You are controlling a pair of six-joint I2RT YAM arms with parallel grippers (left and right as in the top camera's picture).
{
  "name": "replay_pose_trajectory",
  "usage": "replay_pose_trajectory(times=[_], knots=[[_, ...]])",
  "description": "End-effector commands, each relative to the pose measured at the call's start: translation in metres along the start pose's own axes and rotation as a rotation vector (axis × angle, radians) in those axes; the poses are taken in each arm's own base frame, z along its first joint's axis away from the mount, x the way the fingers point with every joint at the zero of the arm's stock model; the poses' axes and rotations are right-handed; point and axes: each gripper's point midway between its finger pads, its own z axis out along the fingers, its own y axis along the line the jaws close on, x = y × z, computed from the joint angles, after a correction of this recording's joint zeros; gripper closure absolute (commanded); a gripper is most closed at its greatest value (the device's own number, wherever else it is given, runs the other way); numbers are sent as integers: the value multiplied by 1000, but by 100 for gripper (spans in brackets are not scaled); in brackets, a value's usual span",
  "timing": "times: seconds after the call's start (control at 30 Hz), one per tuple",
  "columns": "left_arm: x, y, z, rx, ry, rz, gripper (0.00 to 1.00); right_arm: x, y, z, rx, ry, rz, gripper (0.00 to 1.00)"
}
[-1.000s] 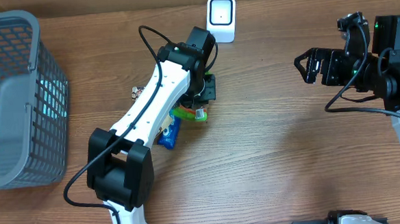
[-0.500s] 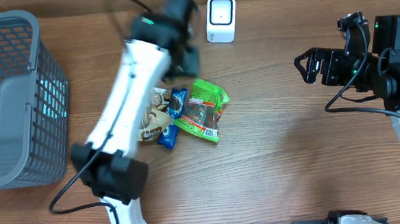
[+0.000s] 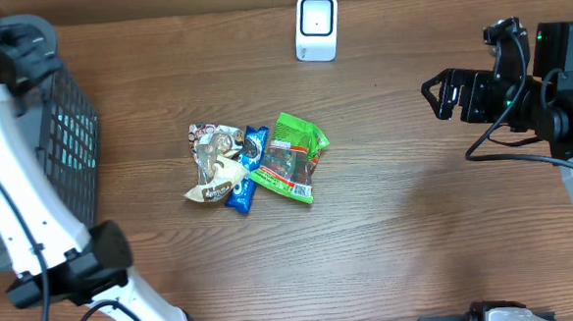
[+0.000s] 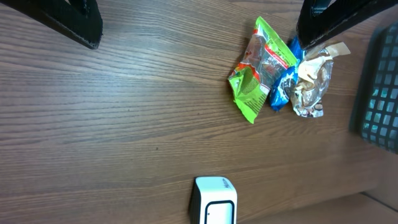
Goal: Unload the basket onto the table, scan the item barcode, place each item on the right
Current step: 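Place the green packet on the table beside the Oreo packet, then grasp the mint-green packet from the basket with the left gripper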
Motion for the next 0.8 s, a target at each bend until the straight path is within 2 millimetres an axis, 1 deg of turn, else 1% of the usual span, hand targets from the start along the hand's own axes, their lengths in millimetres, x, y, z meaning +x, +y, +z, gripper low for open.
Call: replay_pose_trajectory(times=[0.0,0.07,0.1,0.13,0.2,0.27,0.33,0.43,0.57,0.7,0.77], knots=[[-5,39,35,-27,65,-72,12,-6,5,-5,-12,-19,-8,0],[-7,50,52,-9,91,-57,13,-5,5,-5,-11,-18,-8,0],[-6,57,75,14,126,-21,17,-5,5,-5,-11,-17,-7,0],[-3,61,97,27,165,15,18,-5,5,-5,-11,-18,-8,0],[3,65,121,25,209,41,18,-5,5,-5,-11,-14,-6,0],[10,64,144,38,252,59,18,-3,4,-5,-10,-10,-4,0],[18,56,167,93,290,93,18,-3,4,-5,-10,-7,-2,0],[29,46,197,162,333,126,19,-3,4,-5,-10,-8,-3,0],[45,47,235,165,393,120,19,-3,4,-5,-10,-7,-2,0],[65,47,264,175,460,110,20,-3,4,-5,-10,-7,-2,0],[75,46,275,186,493,103,21,-3,4,-5,-11,-8,-2,0]])
